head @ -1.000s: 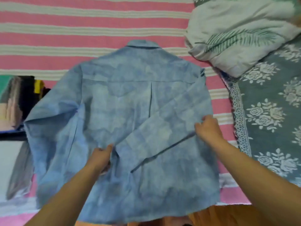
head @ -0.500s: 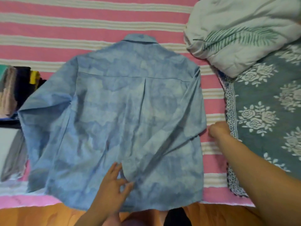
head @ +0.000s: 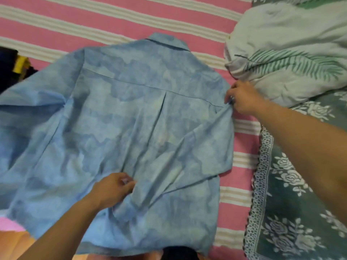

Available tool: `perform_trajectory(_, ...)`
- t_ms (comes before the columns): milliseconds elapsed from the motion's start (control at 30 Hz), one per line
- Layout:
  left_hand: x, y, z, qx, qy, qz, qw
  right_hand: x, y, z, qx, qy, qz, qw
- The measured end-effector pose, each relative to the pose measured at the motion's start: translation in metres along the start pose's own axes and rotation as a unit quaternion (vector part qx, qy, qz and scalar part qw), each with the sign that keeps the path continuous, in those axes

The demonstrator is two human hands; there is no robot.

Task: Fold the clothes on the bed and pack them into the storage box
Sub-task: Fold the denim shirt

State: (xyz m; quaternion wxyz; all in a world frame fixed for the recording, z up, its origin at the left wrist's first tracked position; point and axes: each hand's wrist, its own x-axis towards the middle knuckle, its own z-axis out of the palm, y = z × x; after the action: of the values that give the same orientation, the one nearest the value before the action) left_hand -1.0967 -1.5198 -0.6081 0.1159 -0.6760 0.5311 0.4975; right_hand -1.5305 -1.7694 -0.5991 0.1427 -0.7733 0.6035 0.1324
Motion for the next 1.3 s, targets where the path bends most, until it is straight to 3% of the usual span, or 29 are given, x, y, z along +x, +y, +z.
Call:
perform_trajectory(100, -0.020, 0.001, 0.019, 0.001, -0.054, 0.055, 0.997, 0.011, 0.019, -0.004, -0.024, 0.008, -0.046, 0.999)
perform_trajectory(200, -0.036, 0.013, 0.048, -0.037, -0.015, 0.085, 0.996, 0.018, 0.040, -0.005, -0.037, 0.007, -0.076, 0.996)
perform_trajectory(300, -0.034, 0.032, 0.072, 0.037, 0.027, 0.102, 0.994, 0.020, 0.044, 0.000, -0.077, 0.012, -0.140, 0.987)
perform_trajectory(333, -0.034, 0.039, 0.078, 0.065, 0.052, 0.117, 0.990, 0.022, 0.046, 0.002, -0.068, 0.032, -0.136, 0.988)
perform_trajectory(433, -0.031, 0.052, 0.095, 0.113, 0.119, 0.204, 0.965, 0.027, 0.060, 0.000, -0.027, 0.078, 0.008, 0.997)
perform_trajectory(533, -0.028, 0.049, 0.093, 0.125, 0.131, 0.217, 0.959, 0.029, 0.061, 0.004, -0.067, 0.020, 0.027, 0.997)
perform_trajectory(667, -0.026, 0.050, 0.054, 0.054, 0.214, 0.071, 0.973, 0.025, 0.059, 0.005, -0.111, 0.064, -0.089, 0.988)
perform_trajectory(800, -0.026, 0.038, 0.029, 0.063, 0.315, -0.013, 0.947, 0.013, 0.050, 0.012, -0.104, 0.076, -0.210, 0.969)
perform_trajectory(867, -0.025, 0.042, 0.035, -0.009, 0.263, -0.156, 0.952, 0.009, 0.044, 0.018, -0.095, 0.065, -0.234, 0.965)
perform_trajectory(900, -0.026, 0.049, 0.040, -0.109, 0.203, -0.250, 0.941, 0.008, 0.043, 0.021, -0.088, 0.063, -0.236, 0.966)
perform_trajectory(967, -0.031, 0.064, 0.054, -0.361, 0.109, -0.353, 0.856, 0.007, 0.045, 0.026, -0.066, 0.081, -0.226, 0.969)
perform_trajectory(1033, -0.040, 0.077, 0.065, -0.510, 0.077, -0.362, 0.776, 0.008, 0.046, 0.030, -0.040, 0.094, -0.215, 0.971)
perform_trajectory(1133, -0.046, 0.085, 0.075, -0.566, 0.100, -0.349, 0.740, 0.006, 0.043, 0.031, -0.004, 0.098, -0.201, 0.975)
perform_trajectory(1233, -0.045, 0.090, 0.079, -0.569, 0.113, -0.322, 0.748, 0.005, 0.043, 0.031, 0.000, 0.087, -0.163, 0.983)
perform_trajectory(1300, -0.048, 0.085, 0.081, -0.547, 0.162, -0.303, 0.763, 0.004, 0.043, 0.029, 0.000, 0.068, -0.138, 0.988)
